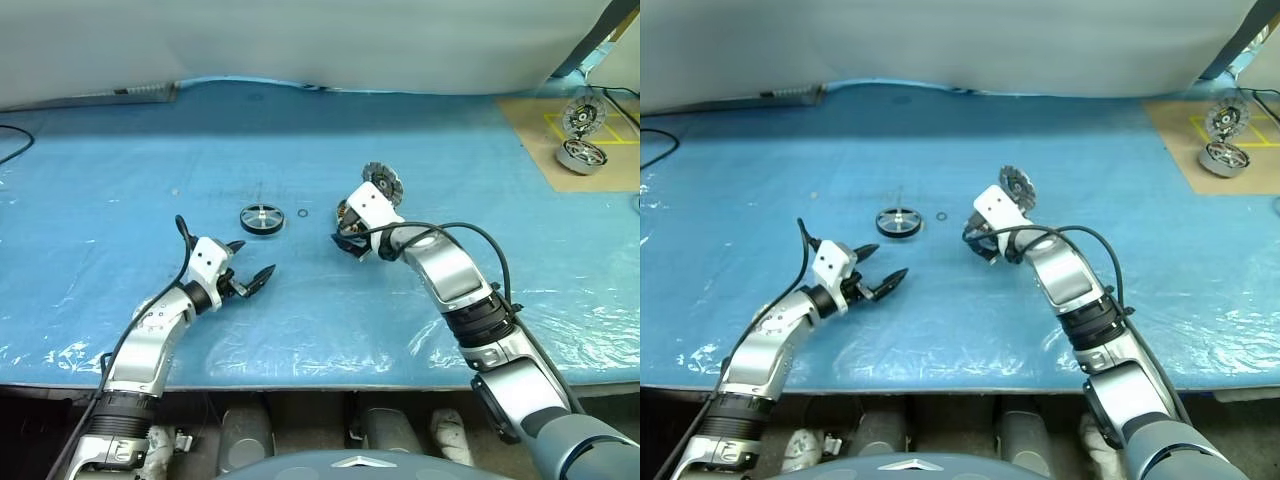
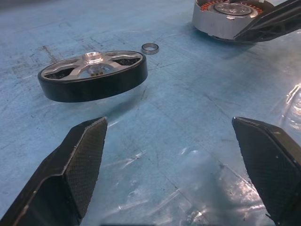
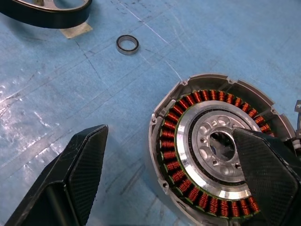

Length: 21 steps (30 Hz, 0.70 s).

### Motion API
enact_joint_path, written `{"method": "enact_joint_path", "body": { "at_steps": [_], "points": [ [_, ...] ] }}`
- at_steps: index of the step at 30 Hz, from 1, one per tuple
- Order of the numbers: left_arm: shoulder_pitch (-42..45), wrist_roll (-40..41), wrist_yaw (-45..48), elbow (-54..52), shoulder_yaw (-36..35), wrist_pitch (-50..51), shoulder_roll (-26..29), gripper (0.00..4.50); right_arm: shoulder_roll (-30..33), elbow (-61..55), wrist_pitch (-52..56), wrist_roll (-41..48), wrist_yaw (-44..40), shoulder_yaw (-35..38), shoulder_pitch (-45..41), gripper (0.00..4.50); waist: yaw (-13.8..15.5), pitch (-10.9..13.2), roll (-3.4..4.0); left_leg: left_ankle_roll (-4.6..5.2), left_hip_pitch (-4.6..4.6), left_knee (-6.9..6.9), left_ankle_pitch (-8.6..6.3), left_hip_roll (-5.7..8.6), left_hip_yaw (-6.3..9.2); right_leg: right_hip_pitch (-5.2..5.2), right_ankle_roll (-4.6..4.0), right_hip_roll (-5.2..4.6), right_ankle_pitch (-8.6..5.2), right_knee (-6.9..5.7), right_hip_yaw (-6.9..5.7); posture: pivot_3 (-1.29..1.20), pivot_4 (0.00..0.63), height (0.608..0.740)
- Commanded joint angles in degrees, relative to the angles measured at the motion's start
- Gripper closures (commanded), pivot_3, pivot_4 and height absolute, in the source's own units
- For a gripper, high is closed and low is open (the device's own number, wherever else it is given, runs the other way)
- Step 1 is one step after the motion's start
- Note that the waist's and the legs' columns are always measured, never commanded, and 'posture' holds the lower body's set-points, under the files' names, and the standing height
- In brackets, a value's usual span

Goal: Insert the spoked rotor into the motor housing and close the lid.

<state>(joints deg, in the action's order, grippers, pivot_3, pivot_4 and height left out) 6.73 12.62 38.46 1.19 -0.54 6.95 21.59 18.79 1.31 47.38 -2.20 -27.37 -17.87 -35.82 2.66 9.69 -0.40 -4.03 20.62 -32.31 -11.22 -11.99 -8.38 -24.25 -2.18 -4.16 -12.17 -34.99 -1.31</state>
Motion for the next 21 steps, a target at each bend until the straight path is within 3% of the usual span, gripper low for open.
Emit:
{"method": "enact_joint_path", "body": {
  "at_steps": [1,13,16,21],
  "points": [
    [0.75,0.73,-0.03,-2.23,-0.06,-0.22,-0.10,0.00,-0.43,-0.66,2.31,-0.13,-0.31,-0.66,0.30,0.03,0.00,0.00,0.00,0.00,0.00,0.00,0.00,0.00,0.00,0.00,0.00,0.00,0.00,0.00,0.00,0.00,0.150,0.740],
    [1.34,0.35,-0.31,-1.82,0.00,-0.63,-0.19,0.00,-2.13,10.78,6.70,-0.50,-3.64,-4.09,-8.38,0.03,-0.12,-0.01,-0.01,0.00,-0.53,-0.10,-0.01,0.00,-0.12,0.24,-0.03,-0.01,-0.02,-0.29,0.18,0.00,0.150,0.740],
    [0.62,0.29,-0.85,-2.31,-0.26,-0.85,-0.24,0.00,-2.15,11.81,7.04,-0.43,-4.85,-4.59,-9.61,0.61,-0.28,-0.02,-0.04,0.00,-0.53,-0.12,0.00,0.01,-0.14,0.24,-0.03,0.00,-0.02,-0.31,0.20,0.00,0.150,0.740],
    [-0.46,0.40,-1.27,-2.62,-0.61,-1.35,-0.06,0.00,-1.62,8.60,8.96,0.04,-7.04,-5.67,-8.89,2.31,-0.26,-0.03,-0.05,0.00,-0.53,-0.08,-0.01,-0.01,-0.14,0.21,-0.09,0.00,-0.05,-0.34,0.19,0.00,0.150,0.740]
  ]
}}
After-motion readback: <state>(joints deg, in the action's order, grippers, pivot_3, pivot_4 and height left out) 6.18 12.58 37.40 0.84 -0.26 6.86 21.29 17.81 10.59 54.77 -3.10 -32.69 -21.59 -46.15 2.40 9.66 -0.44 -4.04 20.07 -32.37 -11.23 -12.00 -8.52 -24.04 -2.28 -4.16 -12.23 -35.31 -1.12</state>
